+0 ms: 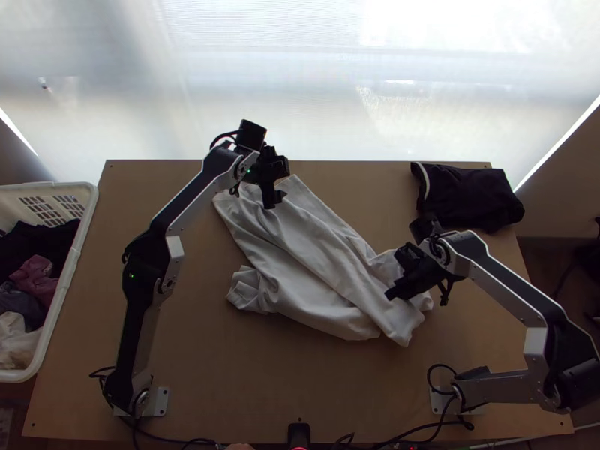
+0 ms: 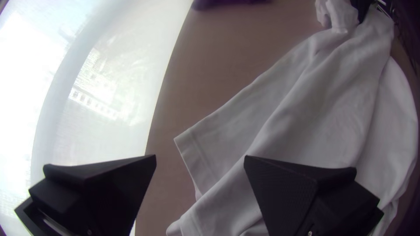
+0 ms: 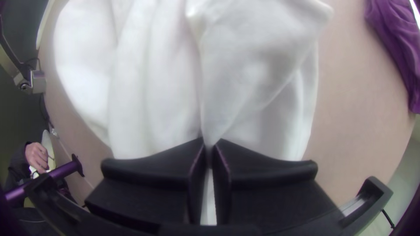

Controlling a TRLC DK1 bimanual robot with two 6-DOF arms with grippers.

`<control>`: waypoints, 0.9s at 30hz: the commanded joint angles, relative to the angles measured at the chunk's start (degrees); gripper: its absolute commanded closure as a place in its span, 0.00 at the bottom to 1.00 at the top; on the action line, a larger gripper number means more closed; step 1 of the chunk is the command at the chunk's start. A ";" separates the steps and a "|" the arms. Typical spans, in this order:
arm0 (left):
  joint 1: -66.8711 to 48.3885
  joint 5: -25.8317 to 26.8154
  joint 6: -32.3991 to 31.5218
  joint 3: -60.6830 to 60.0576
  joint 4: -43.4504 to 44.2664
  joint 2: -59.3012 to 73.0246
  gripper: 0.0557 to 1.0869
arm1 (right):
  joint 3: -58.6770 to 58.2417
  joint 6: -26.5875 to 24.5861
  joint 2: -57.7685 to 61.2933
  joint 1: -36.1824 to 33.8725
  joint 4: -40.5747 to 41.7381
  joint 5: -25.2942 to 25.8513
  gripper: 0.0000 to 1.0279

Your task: Fold the t-shirt

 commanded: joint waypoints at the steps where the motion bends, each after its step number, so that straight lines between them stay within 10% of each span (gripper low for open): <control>1: -0.42 0.01 -1.22 -0.10 0.33 0.94 0.05 | -0.91 -0.68 -5.27 0.08 -3.51 -0.72 0.97; 12: -2.71 0.80 -1.84 -2.56 12.11 2.08 0.05 | -3.54 -0.86 -10.99 0.44 -6.41 -1.95 0.97; 27: -3.15 5.46 2.91 -9.77 1.48 -0.47 0.08 | -3.10 -1.04 -11.07 1.67 -6.50 -2.74 0.97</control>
